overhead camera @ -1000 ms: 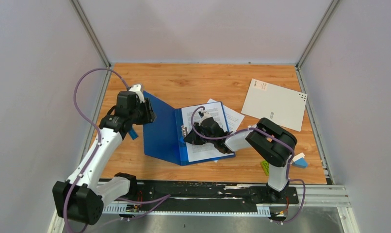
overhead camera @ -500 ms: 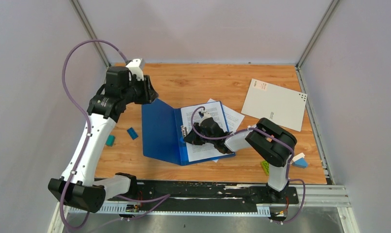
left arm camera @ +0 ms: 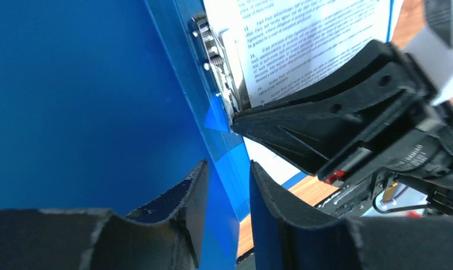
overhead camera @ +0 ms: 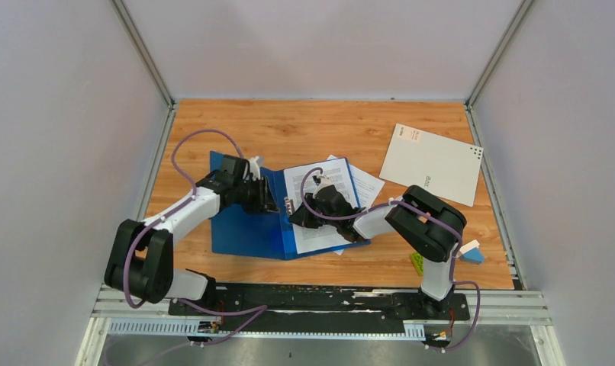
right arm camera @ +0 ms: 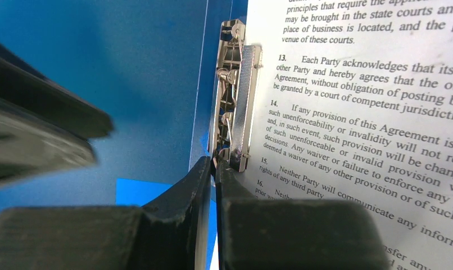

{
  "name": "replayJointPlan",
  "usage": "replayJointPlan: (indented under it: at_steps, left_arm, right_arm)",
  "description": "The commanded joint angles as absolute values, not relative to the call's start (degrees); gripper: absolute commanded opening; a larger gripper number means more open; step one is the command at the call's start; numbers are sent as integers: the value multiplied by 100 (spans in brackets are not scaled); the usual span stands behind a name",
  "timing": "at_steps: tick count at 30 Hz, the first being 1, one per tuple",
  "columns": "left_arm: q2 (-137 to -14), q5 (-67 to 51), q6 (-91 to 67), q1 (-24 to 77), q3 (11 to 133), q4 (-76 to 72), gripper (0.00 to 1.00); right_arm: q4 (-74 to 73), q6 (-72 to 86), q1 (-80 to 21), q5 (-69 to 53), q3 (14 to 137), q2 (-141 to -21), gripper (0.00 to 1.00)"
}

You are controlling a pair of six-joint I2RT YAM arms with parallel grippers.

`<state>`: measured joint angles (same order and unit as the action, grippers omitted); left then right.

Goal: Put the files into the folder

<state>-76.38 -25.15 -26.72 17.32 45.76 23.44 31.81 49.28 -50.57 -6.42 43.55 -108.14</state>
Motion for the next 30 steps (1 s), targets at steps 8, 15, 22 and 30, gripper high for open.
replayJointPlan:
  at_steps: [8,15,22,30]
  left_arm:
    - [-9039,-2081,-3463,2511,4474,532,42]
    - [-9207,-1231,-3452,2623,4442,663,43]
    - [-9584,-1136,-3604,2645,4491,375,42]
    - [-9749,-1038,-3568,2697,4565,430,40]
  right_arm:
    - [2277,4691,-5103,-337,4113,-11119,0]
    - [2306,4658,-5098,-333,4105,-11138,0]
    - [2377,4624,-5098,-397,4136,-11191,0]
    - [2391,4565,-5098,-448,4189,-11159,0]
